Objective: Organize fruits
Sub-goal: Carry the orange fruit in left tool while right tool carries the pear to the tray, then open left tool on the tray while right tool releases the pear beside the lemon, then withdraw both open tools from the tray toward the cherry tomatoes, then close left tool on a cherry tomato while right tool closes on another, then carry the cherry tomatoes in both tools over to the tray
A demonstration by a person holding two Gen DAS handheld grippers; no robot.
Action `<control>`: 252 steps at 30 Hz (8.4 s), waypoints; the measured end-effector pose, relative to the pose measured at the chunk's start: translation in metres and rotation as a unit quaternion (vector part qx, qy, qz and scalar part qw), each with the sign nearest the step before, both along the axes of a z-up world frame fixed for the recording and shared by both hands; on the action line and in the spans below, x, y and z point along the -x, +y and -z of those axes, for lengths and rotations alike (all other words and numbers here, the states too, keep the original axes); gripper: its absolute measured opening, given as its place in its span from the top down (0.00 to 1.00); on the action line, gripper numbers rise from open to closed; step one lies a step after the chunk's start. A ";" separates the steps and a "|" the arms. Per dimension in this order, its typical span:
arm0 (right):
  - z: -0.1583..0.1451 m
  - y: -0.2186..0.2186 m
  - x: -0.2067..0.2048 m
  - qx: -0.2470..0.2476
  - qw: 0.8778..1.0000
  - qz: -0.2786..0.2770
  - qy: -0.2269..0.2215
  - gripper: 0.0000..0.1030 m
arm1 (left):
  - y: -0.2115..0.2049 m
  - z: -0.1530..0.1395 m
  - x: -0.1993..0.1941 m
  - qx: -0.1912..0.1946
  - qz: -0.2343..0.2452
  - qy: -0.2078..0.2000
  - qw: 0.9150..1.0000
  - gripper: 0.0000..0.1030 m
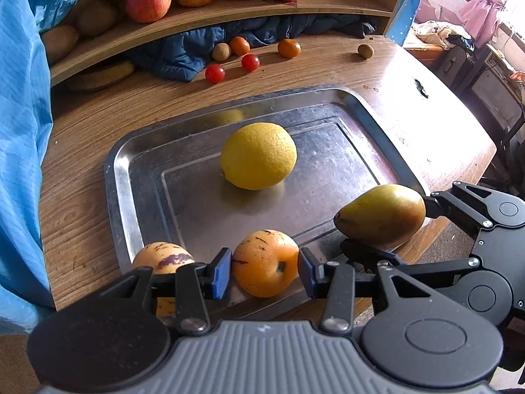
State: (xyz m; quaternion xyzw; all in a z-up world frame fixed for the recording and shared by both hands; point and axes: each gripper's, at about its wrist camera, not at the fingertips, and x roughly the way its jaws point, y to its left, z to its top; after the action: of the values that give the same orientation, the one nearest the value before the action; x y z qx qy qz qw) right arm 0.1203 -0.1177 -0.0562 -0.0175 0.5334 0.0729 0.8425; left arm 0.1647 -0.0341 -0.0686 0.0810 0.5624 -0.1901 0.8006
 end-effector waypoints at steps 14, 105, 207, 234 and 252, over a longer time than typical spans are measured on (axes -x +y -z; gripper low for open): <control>-0.004 -0.002 -0.002 0.010 1.000 0.003 -0.005 0.35 | -0.003 0.001 0.001 -0.002 0.017 0.002 1.000 0.51; -0.009 -0.046 -0.136 0.037 0.998 -0.053 0.023 0.01 | 0.023 -0.024 -0.142 -0.051 -0.182 -0.051 0.981 0.01; 0.061 -0.027 -0.248 0.013 0.973 -0.230 0.008 0.75 | -0.041 0.033 -0.224 -0.017 -0.157 0.015 0.987 0.76; 0.037 -0.002 -0.220 0.023 0.976 -0.218 -0.004 0.75 | -0.014 0.014 -0.186 -0.014 -0.166 0.005 0.986 0.76; 0.009 0.029 -0.188 0.028 0.975 -0.221 -0.021 0.75 | 0.018 -0.004 -0.145 -0.012 -0.173 -0.008 0.985 0.76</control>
State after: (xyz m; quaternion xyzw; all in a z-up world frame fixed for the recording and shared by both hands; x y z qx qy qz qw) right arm 0.3084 -0.0885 -0.0654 -0.1605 0.4999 0.2420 0.8160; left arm 0.3094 -0.0160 -0.0648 -0.0064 0.5637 -0.0413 0.8249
